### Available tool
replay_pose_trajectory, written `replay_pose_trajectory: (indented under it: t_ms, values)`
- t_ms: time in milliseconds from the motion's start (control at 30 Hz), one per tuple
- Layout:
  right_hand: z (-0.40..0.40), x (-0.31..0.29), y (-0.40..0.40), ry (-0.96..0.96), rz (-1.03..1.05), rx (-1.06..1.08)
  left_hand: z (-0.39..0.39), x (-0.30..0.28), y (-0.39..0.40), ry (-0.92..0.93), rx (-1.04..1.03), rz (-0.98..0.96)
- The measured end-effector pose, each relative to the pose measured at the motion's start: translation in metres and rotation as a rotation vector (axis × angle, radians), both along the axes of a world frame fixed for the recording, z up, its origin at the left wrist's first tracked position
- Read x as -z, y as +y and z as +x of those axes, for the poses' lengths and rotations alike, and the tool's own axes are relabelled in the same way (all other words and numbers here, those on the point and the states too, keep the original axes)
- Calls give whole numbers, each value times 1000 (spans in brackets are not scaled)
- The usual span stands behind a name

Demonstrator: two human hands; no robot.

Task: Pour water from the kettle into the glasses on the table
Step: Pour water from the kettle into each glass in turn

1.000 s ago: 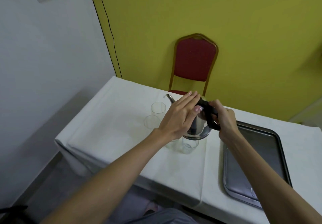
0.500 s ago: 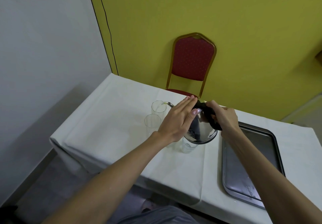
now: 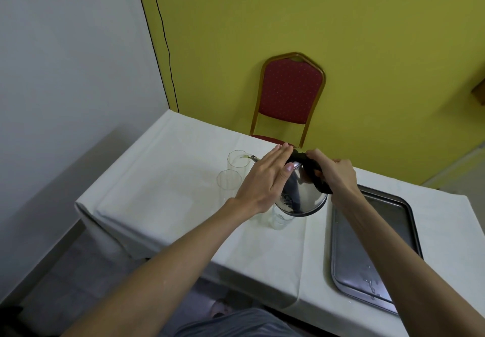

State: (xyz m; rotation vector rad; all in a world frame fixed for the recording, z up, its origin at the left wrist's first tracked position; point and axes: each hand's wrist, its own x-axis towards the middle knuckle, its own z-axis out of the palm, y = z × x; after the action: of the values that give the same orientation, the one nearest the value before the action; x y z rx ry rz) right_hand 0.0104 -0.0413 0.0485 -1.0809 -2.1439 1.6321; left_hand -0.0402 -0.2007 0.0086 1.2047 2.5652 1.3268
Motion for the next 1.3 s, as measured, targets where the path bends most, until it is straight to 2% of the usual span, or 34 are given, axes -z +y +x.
replay_pose_trajectory:
  t_ms: [1300]
  values:
    - [0, -8, 8, -14, 34, -13, 4, -6, 4, 12, -24, -2]
